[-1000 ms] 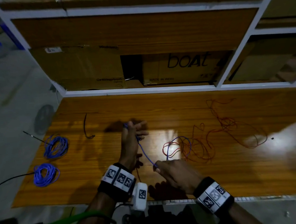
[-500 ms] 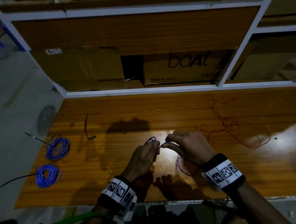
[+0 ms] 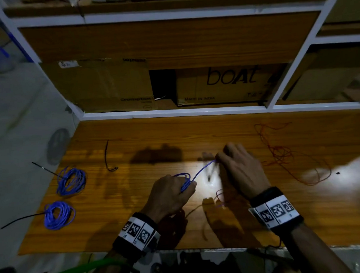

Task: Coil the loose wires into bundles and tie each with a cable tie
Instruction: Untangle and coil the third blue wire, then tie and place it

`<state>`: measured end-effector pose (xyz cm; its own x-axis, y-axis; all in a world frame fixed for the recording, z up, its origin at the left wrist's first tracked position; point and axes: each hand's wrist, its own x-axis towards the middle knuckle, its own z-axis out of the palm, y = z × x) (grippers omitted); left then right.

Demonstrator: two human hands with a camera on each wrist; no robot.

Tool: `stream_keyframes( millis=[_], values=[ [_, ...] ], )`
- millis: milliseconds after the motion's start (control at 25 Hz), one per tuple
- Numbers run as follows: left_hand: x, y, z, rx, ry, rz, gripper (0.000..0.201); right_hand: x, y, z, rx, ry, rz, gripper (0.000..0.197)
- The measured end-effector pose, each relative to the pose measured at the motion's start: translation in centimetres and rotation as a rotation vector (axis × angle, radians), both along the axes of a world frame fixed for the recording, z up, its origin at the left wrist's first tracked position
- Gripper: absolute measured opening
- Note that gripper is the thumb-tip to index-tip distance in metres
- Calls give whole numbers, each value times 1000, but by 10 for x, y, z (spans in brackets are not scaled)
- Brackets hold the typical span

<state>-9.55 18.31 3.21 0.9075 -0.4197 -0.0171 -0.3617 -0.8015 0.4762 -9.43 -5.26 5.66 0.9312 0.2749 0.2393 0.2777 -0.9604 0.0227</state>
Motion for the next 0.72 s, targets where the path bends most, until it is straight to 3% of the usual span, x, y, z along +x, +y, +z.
stream_keyframes(
  millis=[80,200,360,440,520,640,720],
  values=[
    [-2,3,-4,-63,48,65,59,0,-5,13,21,-23,-177,23],
    [-6,9,-19,-204,146,70,60,10,-23,9,262,171,-304,28],
    [-6,9,-23,-306,191,133,60,20,-23,21,938,565,-122,27],
    [-2,10,-22,-380,229,193,57,27,-27,25,1144,673,-58,24],
    [1,11,-20,-491,355,239,55,34,-34,21,1007,625,-44,32],
    [-5,5,-2,-707,699,179,50,36,-33,5,556,278,-136,25],
    [-11,-1,15,-823,813,80,49,36,-21,2,535,168,-155,23]
  ],
)
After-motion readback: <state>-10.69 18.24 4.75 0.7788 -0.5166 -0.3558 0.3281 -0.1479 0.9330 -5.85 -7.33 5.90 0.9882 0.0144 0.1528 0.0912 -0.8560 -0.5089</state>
